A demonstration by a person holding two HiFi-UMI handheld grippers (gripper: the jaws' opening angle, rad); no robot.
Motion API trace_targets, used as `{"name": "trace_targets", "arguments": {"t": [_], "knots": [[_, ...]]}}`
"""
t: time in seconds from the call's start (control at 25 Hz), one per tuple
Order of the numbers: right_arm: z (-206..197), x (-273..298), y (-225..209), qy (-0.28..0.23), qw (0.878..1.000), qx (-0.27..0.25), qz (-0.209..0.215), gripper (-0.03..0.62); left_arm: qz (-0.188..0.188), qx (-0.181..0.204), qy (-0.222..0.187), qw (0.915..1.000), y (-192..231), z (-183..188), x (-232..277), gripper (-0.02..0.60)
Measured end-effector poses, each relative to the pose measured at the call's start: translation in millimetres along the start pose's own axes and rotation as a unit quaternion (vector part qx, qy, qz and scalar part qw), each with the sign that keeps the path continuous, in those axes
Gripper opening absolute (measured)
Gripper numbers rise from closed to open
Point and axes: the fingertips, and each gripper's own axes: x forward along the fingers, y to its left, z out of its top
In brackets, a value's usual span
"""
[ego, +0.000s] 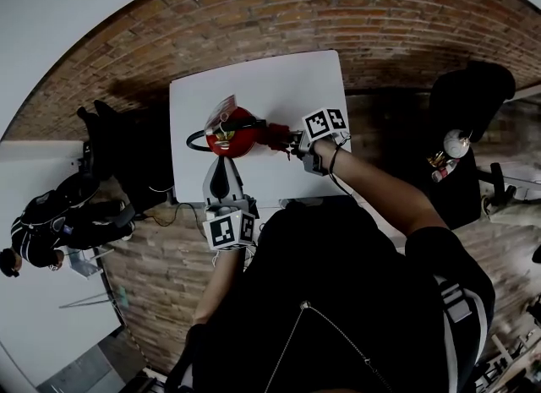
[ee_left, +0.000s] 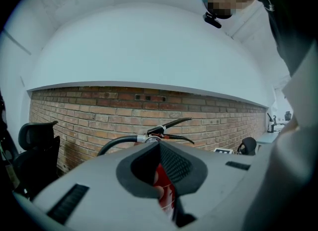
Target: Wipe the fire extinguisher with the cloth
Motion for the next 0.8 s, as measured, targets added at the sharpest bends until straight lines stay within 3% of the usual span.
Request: {"name": "trace_targets", "arguments": {"t": [0.36, 0.8], "knots": [[2.9, -12.1, 29.8, -0.007, 1.0, -0.011, 0.009, 0.106, -0.003, 0.002, -0.008, 1.0, 2.5, 4.7, -0.4, 0.011], [3.7, -33.0, 86.5, -0.031, 0.998, -0.017, 0.051, 0.106, -0.016, -0.008, -0.016, 0.9997, 1.9, 4.7, 0.9, 0.011]]}}
